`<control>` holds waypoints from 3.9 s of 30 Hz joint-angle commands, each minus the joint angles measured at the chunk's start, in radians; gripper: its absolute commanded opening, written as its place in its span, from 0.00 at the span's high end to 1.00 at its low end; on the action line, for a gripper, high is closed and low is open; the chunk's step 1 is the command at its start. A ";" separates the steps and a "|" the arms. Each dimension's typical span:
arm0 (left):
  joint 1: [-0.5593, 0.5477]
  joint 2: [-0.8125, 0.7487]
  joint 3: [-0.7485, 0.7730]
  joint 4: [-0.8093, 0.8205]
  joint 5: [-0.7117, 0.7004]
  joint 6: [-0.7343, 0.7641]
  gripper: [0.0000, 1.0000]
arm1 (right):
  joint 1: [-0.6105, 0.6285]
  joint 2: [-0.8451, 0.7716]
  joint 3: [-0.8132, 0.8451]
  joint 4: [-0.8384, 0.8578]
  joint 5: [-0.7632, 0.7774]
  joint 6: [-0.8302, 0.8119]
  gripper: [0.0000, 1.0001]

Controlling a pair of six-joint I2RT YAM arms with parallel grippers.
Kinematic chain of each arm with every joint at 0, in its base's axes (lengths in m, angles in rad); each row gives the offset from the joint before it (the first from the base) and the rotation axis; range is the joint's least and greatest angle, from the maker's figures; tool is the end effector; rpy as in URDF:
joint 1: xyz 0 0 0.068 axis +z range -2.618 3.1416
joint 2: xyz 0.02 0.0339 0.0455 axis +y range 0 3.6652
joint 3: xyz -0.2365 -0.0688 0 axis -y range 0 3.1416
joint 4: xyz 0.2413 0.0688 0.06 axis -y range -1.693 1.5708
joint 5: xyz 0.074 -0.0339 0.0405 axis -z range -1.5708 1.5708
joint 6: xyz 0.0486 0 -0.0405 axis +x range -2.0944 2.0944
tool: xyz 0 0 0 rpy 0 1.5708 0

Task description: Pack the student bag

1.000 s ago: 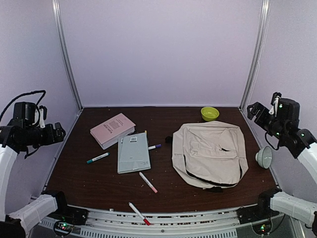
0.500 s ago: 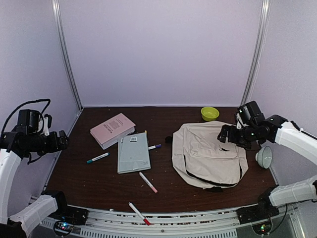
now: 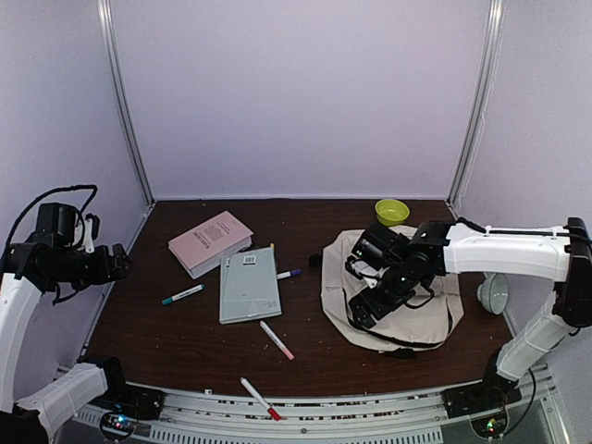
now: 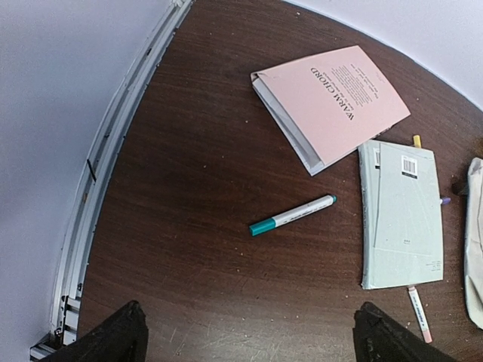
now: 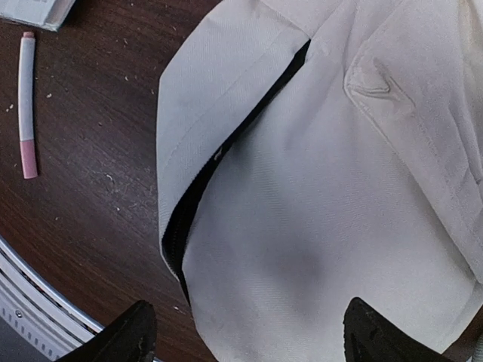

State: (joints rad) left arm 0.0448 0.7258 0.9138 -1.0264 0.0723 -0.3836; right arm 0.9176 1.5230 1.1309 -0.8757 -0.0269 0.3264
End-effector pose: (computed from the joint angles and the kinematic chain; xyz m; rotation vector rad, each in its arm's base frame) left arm 0.1508 0.0032 0.2834 -0.4817 2.3723 -0.2428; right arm 0.1759 0.2320 0.1960 -0.8496 2.7695 0.2894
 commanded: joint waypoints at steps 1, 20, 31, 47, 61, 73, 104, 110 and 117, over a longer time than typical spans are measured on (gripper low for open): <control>0.003 -0.003 -0.003 0.020 0.016 0.002 0.03 | 0.027 0.074 0.046 -0.042 0.015 -0.049 0.17; 0.002 -0.011 -0.004 0.020 0.016 0.002 0.03 | 0.087 0.243 0.217 0.025 -0.023 -0.004 1.00; 0.002 0.004 -0.005 0.022 0.036 0.008 0.03 | 0.098 0.315 0.389 0.053 0.063 0.011 0.75; 0.003 0.013 -0.007 0.027 0.058 0.017 0.03 | 0.134 0.020 0.043 0.009 -0.049 -0.088 0.10; 0.003 0.009 -0.006 0.027 0.063 0.020 0.03 | 0.187 0.139 0.055 0.157 0.069 0.027 0.12; 0.003 -0.018 -0.006 0.026 0.057 0.018 0.03 | 0.185 0.069 0.134 -0.016 0.386 -0.030 0.12; 0.003 -0.003 -0.007 0.027 0.064 0.021 0.03 | 0.187 -0.100 -0.028 0.272 0.219 -0.011 0.16; 0.002 -0.007 -0.005 0.034 0.061 0.019 0.03 | 0.073 -0.320 -0.162 0.410 0.414 -0.003 0.09; -0.002 -0.025 -0.001 0.212 -0.045 -0.069 0.02 | -0.392 -0.510 -0.275 0.540 0.264 0.048 0.00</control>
State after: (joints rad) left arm 0.0448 0.7109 0.9100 -0.9844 0.1001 -0.3920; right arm 0.7494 1.0389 0.8608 -0.4046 0.3168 0.3176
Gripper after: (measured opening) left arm 0.976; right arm 0.999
